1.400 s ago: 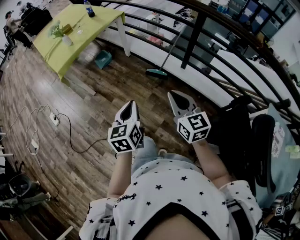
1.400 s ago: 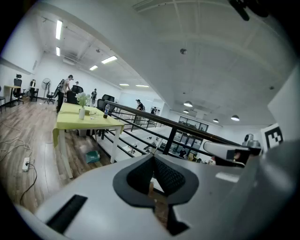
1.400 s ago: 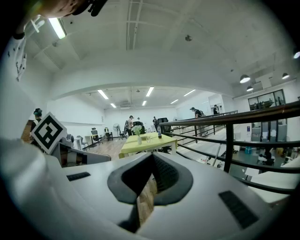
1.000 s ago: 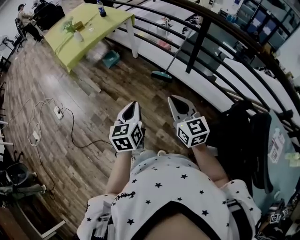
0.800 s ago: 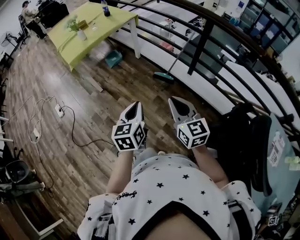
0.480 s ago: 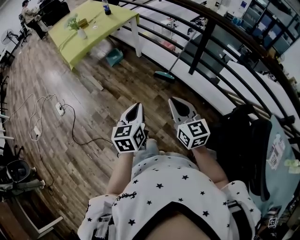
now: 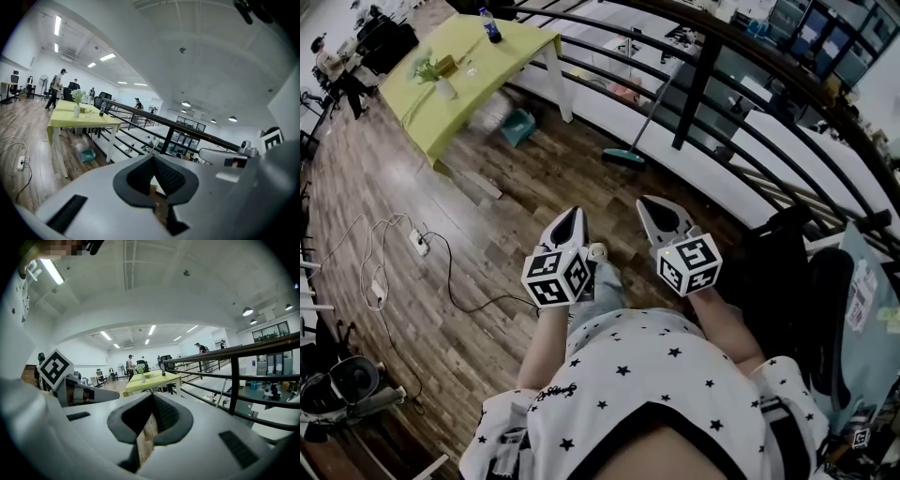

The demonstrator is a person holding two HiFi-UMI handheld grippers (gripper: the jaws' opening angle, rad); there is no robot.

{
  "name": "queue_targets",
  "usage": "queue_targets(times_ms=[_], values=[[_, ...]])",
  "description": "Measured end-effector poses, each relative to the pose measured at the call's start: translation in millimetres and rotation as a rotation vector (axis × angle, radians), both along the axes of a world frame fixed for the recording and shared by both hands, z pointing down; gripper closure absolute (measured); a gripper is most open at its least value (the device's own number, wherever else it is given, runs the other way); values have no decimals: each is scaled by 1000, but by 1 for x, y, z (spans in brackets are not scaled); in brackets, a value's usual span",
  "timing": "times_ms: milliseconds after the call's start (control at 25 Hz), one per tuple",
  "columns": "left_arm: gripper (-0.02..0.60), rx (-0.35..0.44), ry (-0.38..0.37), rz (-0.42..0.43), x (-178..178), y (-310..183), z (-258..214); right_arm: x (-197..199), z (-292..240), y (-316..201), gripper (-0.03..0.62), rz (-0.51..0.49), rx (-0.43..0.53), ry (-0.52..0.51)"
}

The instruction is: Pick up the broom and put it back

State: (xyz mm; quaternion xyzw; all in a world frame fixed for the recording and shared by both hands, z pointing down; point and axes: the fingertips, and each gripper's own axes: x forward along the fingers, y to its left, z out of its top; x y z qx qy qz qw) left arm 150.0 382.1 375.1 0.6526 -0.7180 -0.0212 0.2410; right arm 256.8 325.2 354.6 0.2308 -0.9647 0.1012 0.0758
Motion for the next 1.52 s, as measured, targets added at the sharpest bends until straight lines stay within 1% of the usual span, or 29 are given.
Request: queue_targets(times_ms=[520,880,1000,1240,1520], values=[[571,-19,-18,123,-85,-119,-4,-94,-15,-115,600,97,26,0],[569,-30,-8,203,-136,-191,0,-145,-23,-185,600,185,39,-6],[571,-35,-7,234,-148,-212,2,-156,-23,-207,600,218,37,-4],[571,-38,-3,291,-161,-248,10,-169,-16,-240,600,265,30,2],[569,-53,13,308,-180,-278,20,-186,-2,-266,600,281,5,16]])
